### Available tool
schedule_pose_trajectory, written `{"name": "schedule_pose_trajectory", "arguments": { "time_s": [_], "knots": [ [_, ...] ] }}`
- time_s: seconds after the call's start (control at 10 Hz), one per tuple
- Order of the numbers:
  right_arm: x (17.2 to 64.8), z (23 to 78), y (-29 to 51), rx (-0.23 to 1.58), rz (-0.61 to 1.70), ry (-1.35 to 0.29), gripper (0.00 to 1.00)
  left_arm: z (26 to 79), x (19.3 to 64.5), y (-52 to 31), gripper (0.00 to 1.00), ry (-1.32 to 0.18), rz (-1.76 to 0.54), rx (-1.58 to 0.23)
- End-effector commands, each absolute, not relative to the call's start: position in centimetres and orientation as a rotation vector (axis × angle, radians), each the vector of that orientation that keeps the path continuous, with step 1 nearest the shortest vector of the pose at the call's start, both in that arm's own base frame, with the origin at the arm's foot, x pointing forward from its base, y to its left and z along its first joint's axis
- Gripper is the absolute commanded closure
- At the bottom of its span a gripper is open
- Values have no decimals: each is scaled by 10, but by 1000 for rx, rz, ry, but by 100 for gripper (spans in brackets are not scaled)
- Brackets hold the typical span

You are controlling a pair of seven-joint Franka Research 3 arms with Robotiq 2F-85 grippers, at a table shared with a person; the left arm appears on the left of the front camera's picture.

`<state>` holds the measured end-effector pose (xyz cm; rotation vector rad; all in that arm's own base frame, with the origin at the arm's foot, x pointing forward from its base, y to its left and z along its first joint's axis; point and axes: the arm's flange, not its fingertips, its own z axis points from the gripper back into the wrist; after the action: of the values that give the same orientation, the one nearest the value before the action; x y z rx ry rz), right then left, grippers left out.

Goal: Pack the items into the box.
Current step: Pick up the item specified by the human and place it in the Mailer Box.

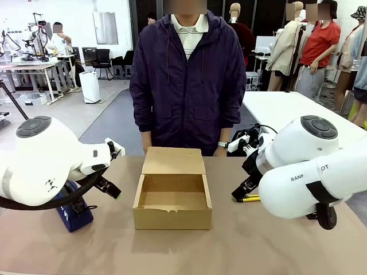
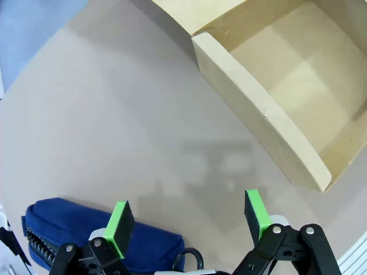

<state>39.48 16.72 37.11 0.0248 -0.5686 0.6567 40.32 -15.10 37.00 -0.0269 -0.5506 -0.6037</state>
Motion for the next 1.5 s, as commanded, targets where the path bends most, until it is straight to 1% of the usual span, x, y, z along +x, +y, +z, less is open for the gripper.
{"name": "schedule_pose_trajectory", "arguments": {
  "time_s": [0.0,0.3,0.4,0.5,0.6,0.7,0.8,0.9,1.0,1.1,1.2,1.3,1.4],
  "knots": [
    [395,371,167,25,656,-569,0,370,403,-151,0,-551,-604,-27],
    [395,371,167,25,657,-569,0,370,403,-151,0,-551,-604,-27],
    [400,379,168,156,588,-516,0,370,403,-151,0,-551,-604,-27],
    [401,392,168,245,528,-475,0,385,404,-147,0,-487,-610,-142],
    [403,412,160,341,417,-438,0,404,408,-144,0,-452,-507,-279],
    [407,435,150,441,298,-383,0,421,413,-140,0,-450,-393,-355],
    [402,471,142,583,186,-346,0,457,416,-124,0,-428,-284,-472],
    [397,497,128,671,151,-343,0,484,417,-103,0,-408,-244,-537],
    [389,520,108,778,145,-342,0,510,414,-76,0,-390,-219,-694],
    [380,541,81,860,131,-337,0,532,408,-43,0,-400,-185,-800],
    [372,555,46,915,78,-358,0,546,396,-8,0,-430,-154,-848],
    [357,561,13,946,8,-395,0,555,384,39,0,-423,-112,-949],
    [345,560,-23,951,-81,-441,0,556,371,80,0,-450,-51,-1062]
  ]
}}
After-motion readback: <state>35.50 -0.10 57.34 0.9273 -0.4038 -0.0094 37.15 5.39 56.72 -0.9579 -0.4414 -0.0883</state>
